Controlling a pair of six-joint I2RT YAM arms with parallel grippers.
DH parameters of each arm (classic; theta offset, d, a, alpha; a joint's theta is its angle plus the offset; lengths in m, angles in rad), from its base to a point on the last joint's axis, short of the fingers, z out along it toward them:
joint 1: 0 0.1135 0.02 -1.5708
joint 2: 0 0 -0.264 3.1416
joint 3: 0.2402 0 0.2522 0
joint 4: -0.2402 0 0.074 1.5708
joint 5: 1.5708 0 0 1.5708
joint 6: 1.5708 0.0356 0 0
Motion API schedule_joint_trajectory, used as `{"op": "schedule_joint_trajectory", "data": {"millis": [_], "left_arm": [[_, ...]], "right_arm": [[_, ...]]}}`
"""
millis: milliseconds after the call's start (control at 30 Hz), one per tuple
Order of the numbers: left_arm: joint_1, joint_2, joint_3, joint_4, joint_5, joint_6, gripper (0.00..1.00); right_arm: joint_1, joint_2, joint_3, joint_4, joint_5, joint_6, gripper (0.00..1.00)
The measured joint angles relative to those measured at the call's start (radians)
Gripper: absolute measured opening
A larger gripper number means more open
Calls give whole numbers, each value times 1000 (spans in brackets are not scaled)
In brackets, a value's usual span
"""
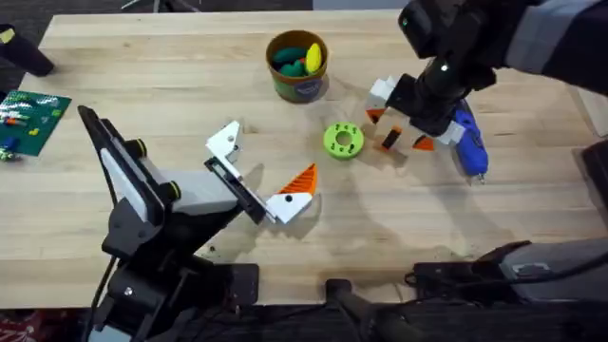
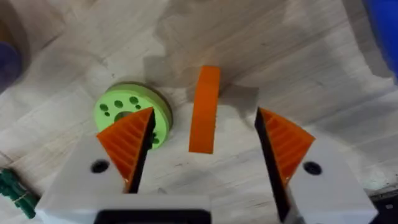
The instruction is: Pick up the gripper from the table and insert it into the empty holder that is missing its gripper. Then pick up a screw, insert it into the mounting hole, and use the screwdriver to tighten it. Finally, clean up the table by picking up the vegetable and placing it into the bucket.
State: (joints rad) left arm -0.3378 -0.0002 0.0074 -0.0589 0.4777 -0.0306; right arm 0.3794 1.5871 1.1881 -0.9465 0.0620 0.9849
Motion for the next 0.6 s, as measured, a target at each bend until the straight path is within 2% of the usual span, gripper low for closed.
{"op": "schedule_joint_trajectory", "data": {"millis": [67,100,200,367,600], "left_arm": [[0,0,0,0,0,0,983],[0,0,0,0,0,0,983],[0,0,0,0,0,0,983],[0,0,0,0,0,0,983],[0,0,0,0,0,0,983]], "right_arm": [[0,14,0,1,-15,5,906],[0,19,0,6,-42,12,756],[0,19,0,7,-53,13,687],[0,19,0,7,-56,14,588],[0,46,0,9,-53,14,527]]}}
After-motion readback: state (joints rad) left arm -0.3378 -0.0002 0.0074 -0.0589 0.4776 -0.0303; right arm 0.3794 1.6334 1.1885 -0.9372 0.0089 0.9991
